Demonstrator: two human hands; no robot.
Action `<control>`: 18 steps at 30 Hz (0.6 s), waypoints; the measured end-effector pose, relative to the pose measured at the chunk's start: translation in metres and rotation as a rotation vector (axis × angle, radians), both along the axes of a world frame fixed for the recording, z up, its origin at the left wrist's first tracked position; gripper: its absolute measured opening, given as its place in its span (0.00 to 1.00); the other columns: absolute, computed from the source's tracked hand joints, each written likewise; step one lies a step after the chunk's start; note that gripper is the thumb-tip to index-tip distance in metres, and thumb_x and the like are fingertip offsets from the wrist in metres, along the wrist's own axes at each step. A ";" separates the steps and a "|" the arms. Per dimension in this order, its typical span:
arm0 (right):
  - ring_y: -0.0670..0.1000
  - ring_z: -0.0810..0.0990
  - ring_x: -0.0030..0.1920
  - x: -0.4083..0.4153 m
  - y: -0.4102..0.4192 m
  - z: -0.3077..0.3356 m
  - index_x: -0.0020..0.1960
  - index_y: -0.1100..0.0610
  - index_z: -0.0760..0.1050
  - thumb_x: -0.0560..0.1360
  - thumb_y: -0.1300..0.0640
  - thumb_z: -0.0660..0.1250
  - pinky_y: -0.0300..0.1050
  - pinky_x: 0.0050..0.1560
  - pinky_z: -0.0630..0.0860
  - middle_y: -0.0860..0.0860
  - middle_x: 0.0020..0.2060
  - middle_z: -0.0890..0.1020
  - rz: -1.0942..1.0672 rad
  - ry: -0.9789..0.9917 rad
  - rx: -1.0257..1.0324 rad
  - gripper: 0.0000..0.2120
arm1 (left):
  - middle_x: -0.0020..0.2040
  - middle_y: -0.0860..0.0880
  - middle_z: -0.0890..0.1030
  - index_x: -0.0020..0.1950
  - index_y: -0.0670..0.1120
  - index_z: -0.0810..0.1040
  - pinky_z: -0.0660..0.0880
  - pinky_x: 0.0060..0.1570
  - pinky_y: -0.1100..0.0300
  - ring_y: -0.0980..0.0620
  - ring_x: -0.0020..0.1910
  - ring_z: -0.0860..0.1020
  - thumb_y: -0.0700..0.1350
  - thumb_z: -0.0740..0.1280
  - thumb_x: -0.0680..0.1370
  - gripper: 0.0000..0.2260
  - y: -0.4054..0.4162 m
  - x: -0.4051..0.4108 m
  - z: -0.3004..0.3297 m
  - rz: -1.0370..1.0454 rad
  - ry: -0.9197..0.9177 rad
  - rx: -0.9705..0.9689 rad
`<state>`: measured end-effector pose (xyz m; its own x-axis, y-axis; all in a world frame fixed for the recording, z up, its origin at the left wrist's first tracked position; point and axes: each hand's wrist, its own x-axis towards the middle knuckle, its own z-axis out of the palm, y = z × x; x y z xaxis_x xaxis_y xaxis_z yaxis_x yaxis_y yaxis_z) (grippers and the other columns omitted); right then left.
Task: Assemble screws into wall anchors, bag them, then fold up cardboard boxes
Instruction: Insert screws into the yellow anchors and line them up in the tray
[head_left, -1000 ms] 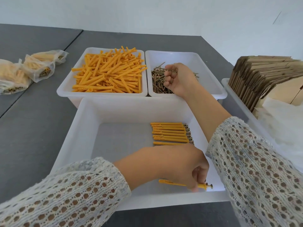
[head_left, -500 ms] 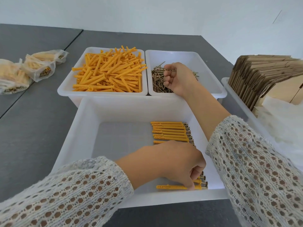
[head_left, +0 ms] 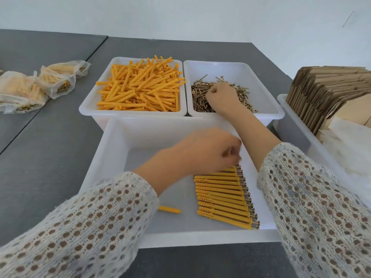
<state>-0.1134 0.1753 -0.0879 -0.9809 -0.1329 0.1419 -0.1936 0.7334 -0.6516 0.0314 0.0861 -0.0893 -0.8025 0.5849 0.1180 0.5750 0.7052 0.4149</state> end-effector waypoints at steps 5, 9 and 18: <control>0.56 0.74 0.42 0.001 -0.003 0.001 0.44 0.59 0.72 0.78 0.54 0.57 0.47 0.43 0.70 0.53 0.38 0.74 0.083 -0.194 0.463 0.10 | 0.36 0.56 0.75 0.45 0.51 0.75 0.73 0.35 0.53 0.57 0.37 0.73 0.47 0.61 0.81 0.06 -0.044 -0.023 0.014 0.389 0.463 0.209; 0.58 0.74 0.47 0.005 -0.003 0.003 0.41 0.57 0.68 0.78 0.52 0.55 0.55 0.56 0.74 0.54 0.44 0.75 0.018 -0.238 0.439 0.11 | 0.52 0.51 0.78 0.56 0.49 0.78 0.74 0.38 0.53 0.49 0.54 0.73 0.45 0.61 0.79 0.09 -0.077 -0.041 0.008 0.670 0.607 0.103; 0.61 0.70 0.68 0.012 -0.003 0.009 0.72 0.56 0.67 0.74 0.43 0.52 0.60 0.69 0.66 0.57 0.69 0.72 -0.026 -0.361 0.526 0.31 | 0.68 0.47 0.71 0.66 0.55 0.78 0.62 0.66 0.43 0.39 0.70 0.61 0.53 0.58 0.80 0.17 -0.095 -0.051 -0.002 0.958 0.183 -0.115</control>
